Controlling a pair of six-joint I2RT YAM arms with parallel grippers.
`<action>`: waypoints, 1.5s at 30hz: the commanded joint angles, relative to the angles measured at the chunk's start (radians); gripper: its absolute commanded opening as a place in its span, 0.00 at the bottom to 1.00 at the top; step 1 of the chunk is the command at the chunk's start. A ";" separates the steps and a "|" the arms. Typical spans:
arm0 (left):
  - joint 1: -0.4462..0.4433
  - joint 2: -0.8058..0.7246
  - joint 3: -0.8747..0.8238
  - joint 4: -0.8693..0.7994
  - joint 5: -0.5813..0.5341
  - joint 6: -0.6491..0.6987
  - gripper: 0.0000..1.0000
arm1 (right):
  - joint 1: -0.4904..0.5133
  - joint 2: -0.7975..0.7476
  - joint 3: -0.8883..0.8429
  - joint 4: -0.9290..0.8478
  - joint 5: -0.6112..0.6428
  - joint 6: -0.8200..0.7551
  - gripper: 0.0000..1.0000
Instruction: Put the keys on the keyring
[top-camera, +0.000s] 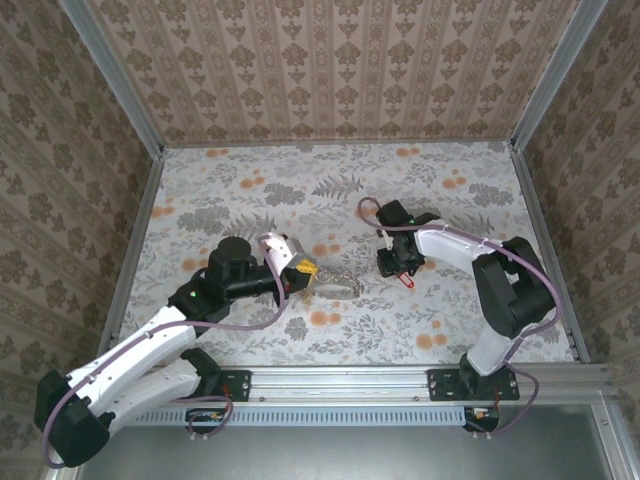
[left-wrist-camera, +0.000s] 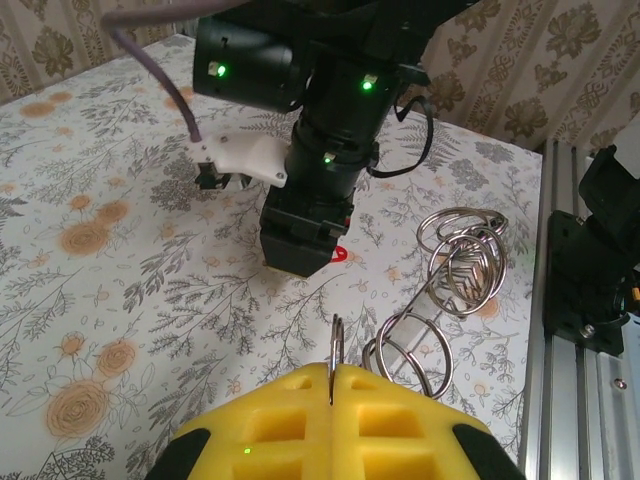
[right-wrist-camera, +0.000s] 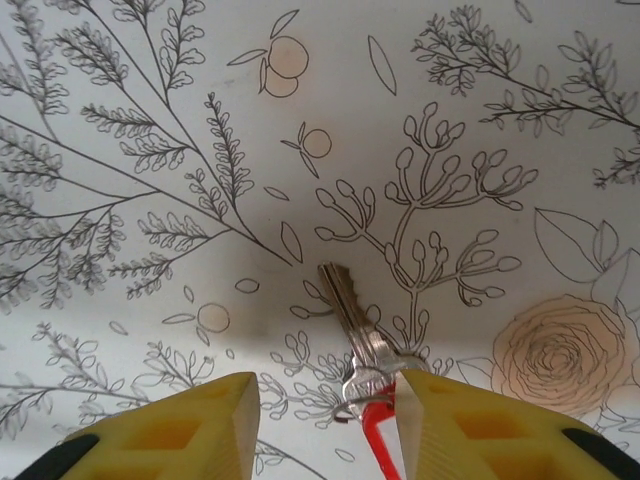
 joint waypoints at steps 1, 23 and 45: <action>0.005 -0.024 -0.010 0.081 0.029 -0.029 0.00 | 0.010 0.033 0.041 -0.074 0.076 -0.017 0.39; 0.003 -0.041 -0.032 0.105 0.018 -0.048 0.00 | 0.017 0.100 0.063 -0.130 0.112 -0.022 0.18; -0.009 -0.056 -0.037 0.105 0.007 -0.047 0.00 | 0.045 -0.025 0.048 -0.112 0.108 0.022 0.25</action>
